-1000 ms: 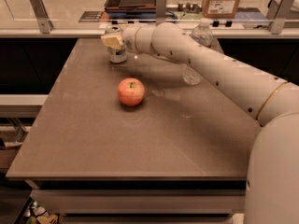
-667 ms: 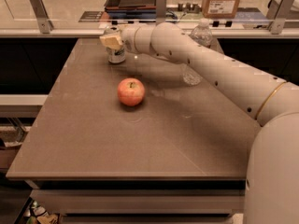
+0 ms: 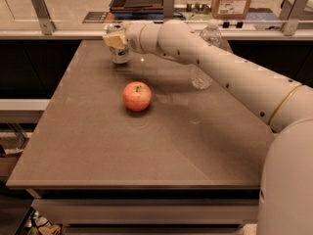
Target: Pick 7up can
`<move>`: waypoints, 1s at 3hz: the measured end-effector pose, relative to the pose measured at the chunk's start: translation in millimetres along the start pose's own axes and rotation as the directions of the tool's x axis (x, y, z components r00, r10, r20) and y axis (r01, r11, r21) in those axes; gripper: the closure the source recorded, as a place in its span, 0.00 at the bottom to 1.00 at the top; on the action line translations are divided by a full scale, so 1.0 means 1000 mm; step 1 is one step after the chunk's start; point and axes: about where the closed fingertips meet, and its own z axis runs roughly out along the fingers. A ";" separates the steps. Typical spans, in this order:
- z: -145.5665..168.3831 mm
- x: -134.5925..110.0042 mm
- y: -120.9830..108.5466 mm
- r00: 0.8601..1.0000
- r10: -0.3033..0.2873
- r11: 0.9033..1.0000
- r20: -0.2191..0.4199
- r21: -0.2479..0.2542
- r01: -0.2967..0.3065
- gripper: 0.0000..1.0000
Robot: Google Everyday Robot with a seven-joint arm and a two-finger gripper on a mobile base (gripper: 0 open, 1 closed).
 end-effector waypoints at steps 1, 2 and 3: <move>-0.007 -0.018 -0.005 0.999 -0.024 1.000 0.034 0.005 0.024 1.00; -0.012 -0.036 -0.012 0.996 -0.040 0.999 0.078 -0.008 0.041 1.00; -0.019 -0.057 -0.020 0.990 -0.058 0.998 0.125 -0.019 0.061 1.00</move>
Offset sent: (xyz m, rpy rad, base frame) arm 0.0044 -0.0199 0.0691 0.0626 -0.1325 0.0511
